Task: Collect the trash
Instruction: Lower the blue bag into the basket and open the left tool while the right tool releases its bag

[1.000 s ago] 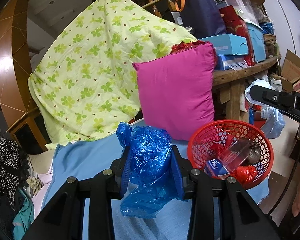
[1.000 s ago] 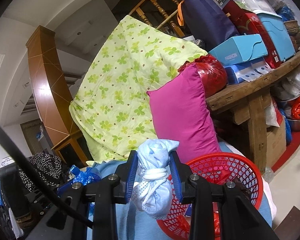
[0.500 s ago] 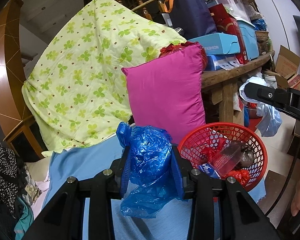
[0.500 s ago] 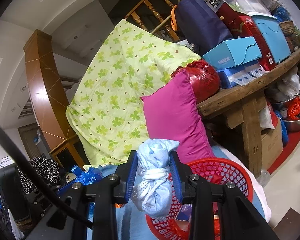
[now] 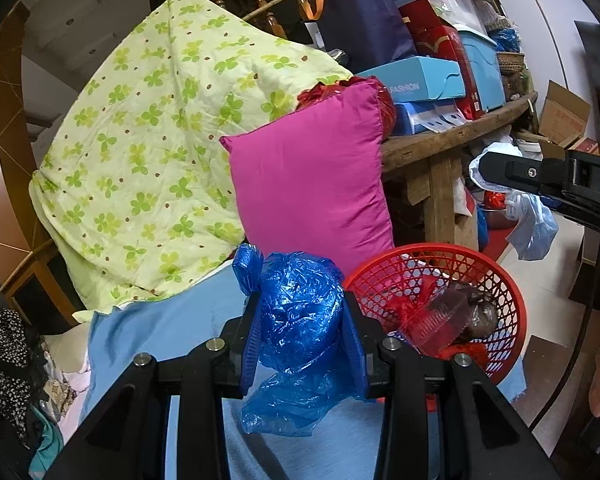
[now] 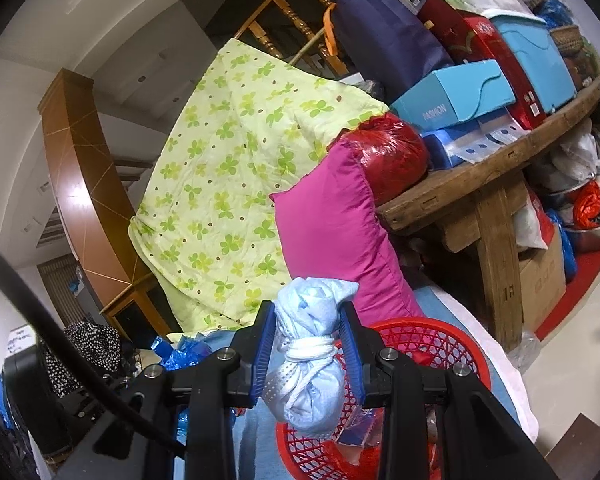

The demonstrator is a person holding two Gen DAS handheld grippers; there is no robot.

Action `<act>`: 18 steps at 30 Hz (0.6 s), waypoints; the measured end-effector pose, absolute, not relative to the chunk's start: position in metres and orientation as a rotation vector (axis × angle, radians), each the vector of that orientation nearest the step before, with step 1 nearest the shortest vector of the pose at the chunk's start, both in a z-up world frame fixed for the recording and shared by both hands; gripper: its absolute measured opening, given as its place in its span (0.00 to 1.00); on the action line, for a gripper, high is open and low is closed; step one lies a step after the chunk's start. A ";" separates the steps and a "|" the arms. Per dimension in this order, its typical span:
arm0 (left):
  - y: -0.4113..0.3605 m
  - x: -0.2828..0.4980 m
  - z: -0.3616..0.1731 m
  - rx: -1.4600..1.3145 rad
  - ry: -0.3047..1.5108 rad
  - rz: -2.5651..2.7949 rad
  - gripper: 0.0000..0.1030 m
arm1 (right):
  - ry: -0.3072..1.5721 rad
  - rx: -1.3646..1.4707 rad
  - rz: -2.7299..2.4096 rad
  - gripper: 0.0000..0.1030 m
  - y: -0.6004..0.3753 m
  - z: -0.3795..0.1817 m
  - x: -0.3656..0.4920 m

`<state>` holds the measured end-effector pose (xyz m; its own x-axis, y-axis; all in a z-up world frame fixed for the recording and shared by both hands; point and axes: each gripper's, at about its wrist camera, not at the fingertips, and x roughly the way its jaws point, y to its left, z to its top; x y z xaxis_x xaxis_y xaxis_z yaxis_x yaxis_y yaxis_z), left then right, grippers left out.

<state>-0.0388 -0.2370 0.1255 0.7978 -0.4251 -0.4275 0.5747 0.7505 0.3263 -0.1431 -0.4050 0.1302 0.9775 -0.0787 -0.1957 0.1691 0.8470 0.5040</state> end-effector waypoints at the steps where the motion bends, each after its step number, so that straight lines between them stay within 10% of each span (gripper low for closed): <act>1: -0.239 -0.037 0.125 0.453 0.353 -0.579 0.38 | 0.175 0.555 -0.125 0.34 -0.408 0.129 -0.143; 18: -0.262 0.011 0.083 0.213 0.667 -0.951 0.40 | 0.254 0.824 -0.061 0.36 -0.473 0.086 -0.119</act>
<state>0.0110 -0.2624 0.0831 0.4000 -0.6820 -0.6123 0.8081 0.5776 -0.1154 -0.1189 -0.4725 0.0860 0.9679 0.0443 -0.2474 0.1524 0.6794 0.7178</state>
